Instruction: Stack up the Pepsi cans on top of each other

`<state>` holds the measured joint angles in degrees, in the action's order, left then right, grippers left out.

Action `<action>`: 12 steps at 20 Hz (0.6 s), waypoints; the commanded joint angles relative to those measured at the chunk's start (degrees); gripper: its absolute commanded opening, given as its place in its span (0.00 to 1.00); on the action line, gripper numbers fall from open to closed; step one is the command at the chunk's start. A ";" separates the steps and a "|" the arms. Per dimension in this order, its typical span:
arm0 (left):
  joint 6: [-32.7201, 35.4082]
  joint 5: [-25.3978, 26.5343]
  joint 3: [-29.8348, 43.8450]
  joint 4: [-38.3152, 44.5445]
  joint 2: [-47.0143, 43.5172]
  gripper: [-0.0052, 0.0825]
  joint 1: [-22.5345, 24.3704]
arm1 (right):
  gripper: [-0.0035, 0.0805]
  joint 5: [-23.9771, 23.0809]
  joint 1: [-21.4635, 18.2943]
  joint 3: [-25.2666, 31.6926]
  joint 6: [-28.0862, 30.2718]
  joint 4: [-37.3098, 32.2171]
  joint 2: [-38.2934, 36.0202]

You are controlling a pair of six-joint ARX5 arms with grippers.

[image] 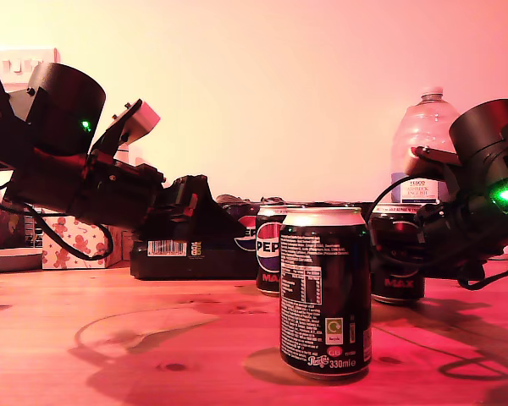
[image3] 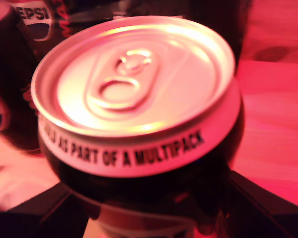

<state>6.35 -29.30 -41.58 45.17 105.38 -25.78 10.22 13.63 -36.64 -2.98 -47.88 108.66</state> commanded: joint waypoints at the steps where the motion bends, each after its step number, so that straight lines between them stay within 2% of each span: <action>1: 1.03 -0.26 -0.46 1.38 1.14 0.89 -0.11 | 0.50 2.10 0.63 -0.90 -0.24 -0.81 -1.25; 9: 1.18 -1.22 -1.31 3.39 2.91 0.89 1.11 | 0.50 2.69 1.14 -0.90 0.57 4.61 -9.35; 12: 1.11 -2.67 -2.54 3.91 5.81 0.89 1.18 | 0.50 2.47 1.79 -0.90 3.08 8.94 -13.94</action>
<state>7.05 -31.53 -43.92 48.40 109.25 -24.69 12.60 14.74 -36.64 -1.28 -38.11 97.49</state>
